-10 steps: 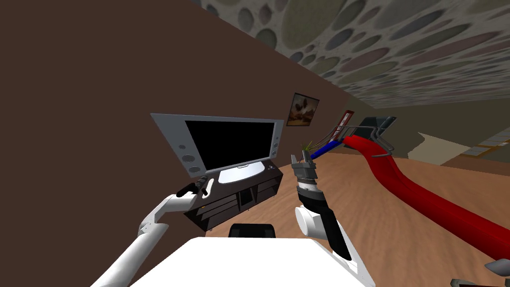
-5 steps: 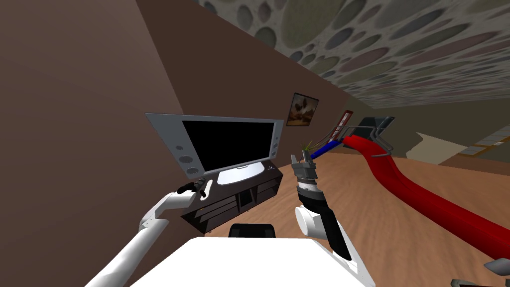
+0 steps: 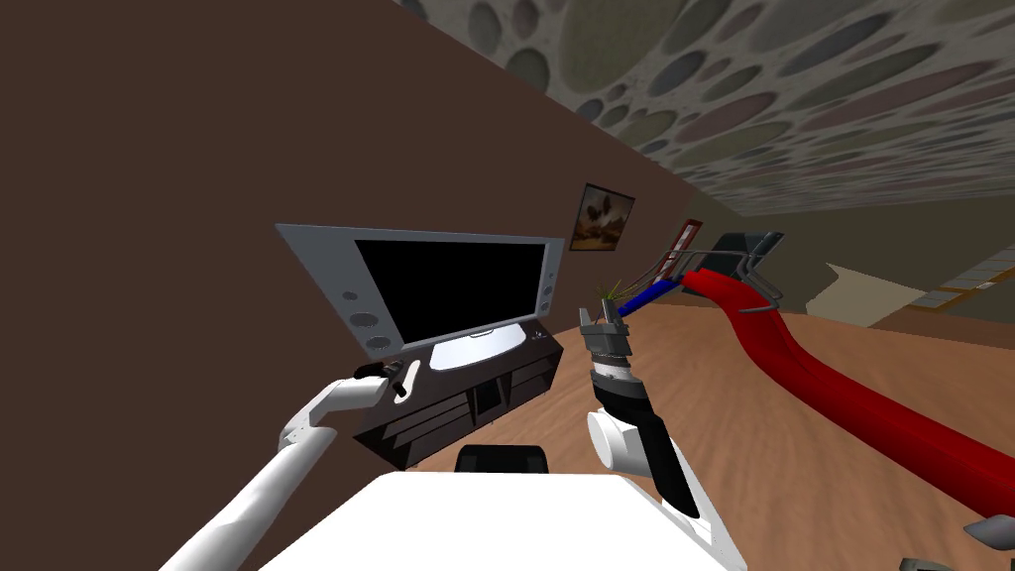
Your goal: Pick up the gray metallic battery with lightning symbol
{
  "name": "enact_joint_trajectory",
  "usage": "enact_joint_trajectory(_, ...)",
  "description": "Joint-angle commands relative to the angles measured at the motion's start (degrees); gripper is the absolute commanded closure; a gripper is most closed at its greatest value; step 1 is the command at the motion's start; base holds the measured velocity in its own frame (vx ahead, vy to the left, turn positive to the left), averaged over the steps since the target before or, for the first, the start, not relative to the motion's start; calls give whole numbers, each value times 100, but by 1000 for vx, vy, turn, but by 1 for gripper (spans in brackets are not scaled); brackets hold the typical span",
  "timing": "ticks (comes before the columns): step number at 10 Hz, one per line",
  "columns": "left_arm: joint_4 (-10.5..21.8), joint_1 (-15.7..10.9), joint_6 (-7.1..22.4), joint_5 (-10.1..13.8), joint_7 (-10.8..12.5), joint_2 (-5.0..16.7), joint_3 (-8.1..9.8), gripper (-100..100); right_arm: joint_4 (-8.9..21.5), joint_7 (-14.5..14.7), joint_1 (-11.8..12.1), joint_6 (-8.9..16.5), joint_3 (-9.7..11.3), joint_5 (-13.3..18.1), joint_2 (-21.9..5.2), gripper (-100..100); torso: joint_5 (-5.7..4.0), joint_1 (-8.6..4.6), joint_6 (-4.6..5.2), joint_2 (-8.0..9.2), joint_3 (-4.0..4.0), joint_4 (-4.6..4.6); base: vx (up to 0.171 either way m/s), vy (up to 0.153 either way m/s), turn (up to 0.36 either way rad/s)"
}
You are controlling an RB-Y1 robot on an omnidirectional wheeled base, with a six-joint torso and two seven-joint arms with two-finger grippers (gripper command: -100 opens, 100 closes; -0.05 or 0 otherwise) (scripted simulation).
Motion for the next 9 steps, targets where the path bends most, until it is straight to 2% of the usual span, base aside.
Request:
enact_joint_trajectory(1, 246, -169, 286, 77, -90, 78, 25, -100, 0, 0, 0, 0, 0, 0, 0, 0, 0, 0, 0, 0, 0, 0, 38, -16, -6)
enact_joint_trajectory(2, 246, -169, 433, 77, -90, 78, 25, -100, 0, 0, 0, 0, 0, 0, 0, 0, -1, -1, 0, -3, -2, 0, 32, -10, -3)
enact_joint_trajectory(3, 431, -292, 594, 143, -161, 133, 48, -100, 0, 0, 0, 0, 0, 0, 0, 0, 0, 0, 0, -1, -1, 0, 33, -7, -3)
enact_joint_trajectory(4, 431, -292, 735, 143, -161, 133, 48, -100, 0, 0, 0, 0, 0, 0, 0, 0, 0, 1, 0, -2, -1, 0, 27, -4, -3)
enact_joint_trajectory(5, 607, -411, 899, 210, -227, 181, 70, -100, 0, 0, 0, 0, 0, 0, 0, 0, 0, 2, 0, 1, 0, 0, 38, -5, 1)
enact_joint_trajectory(6, 607, -411, 1024, 210, -227, 181, 70, -100, 0, 0, 0, 0, 0, 0, 0, 0, 0, 2, 0, -3, -1, 0, 31, -6, -1)
enact_joint_trajectory(9, 928, -637, 1476, 339, -345, 249, 111, -100, 0, 0, 0, 0, 0, 0, 0, 0, 0, 1, 0, 0, 0, 0, 32, -7, 3)
